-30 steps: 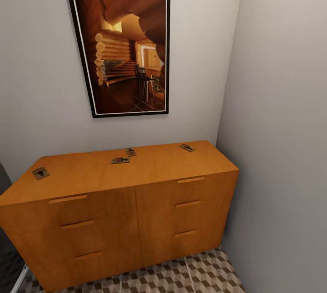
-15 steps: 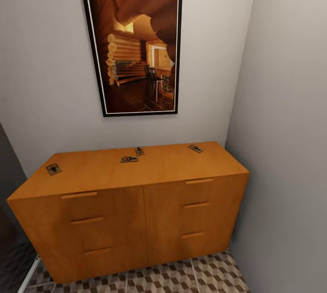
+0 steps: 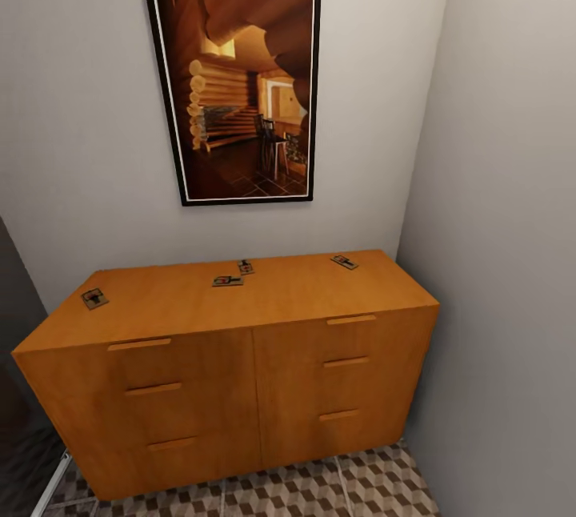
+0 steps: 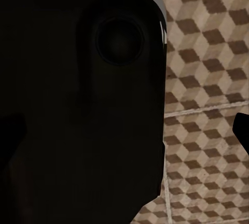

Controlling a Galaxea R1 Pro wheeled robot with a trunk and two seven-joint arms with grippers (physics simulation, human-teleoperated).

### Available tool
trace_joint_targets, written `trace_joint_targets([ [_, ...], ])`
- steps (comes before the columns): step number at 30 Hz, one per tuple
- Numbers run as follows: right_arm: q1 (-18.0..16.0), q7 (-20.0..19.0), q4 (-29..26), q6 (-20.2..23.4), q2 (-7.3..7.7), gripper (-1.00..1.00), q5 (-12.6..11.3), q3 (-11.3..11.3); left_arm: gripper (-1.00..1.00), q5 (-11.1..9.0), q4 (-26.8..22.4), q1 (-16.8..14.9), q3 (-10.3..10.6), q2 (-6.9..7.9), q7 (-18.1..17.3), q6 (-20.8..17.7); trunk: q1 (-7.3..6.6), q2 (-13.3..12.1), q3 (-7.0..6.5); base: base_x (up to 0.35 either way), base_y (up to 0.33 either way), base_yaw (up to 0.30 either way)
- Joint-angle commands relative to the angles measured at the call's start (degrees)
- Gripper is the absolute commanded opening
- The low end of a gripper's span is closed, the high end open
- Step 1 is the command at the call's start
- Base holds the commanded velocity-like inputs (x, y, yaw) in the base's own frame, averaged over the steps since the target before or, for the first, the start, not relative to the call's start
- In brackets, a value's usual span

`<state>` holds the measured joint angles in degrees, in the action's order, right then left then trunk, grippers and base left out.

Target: Take the four mousetraps from the cabinet in the bathroom and place them on the bathroom floor. Make sure all four end up on the same floor surface, and ensure that at least two of them are either under or directly next to the same bathroom sink.

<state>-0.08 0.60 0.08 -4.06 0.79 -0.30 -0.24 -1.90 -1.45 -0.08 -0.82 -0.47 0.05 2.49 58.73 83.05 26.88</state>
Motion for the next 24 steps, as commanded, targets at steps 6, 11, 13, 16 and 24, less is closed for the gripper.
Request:
trace_joint_targets([
  [6,-0.01,0.19,0.01,-0.12,-0.06,1.0,0.11,0.26,1.0,-0.19,-0.05,-0.01,0.0,0.0,0.03,0.2,0.0,0.02,0.05,0.0,0.0,0.0],
  [11,-0.01,0.23,-0.05,0.25,0.07,1.0,0.24,0.32,1.0,-0.15,-0.46,-0.01,0.26,0.08,0.04,0.28,0.0,0.02,0.05,0.0,0.0,0.0],
  [13,-0.06,0.18,-0.19,0.44,0.14,1.0,0.31,0.26,1.0,-0.14,-1.46,-0.01,0.31,0.16,0.01,0.29,0.0,0.02,0.05,0.0,0.0,0.0],
  [16,-0.16,0.15,-1.16,0.74,0.2,1.0,0.41,0.21,1.0,-0.13,-4.13,-0.01,0.35,0.26,-0.04,0.26,0.0,0.02,0.05,0.0,0.0,0.0],
  [24,-0.25,0.12,-8.87,3.91,0.41,1.0,0.47,0.3,1.0,-0.23,-11.9,-0.01,0.31,0.93,-0.11,-0.07,0.0,0.02,0.05,0.0,0.0,0.0],
])
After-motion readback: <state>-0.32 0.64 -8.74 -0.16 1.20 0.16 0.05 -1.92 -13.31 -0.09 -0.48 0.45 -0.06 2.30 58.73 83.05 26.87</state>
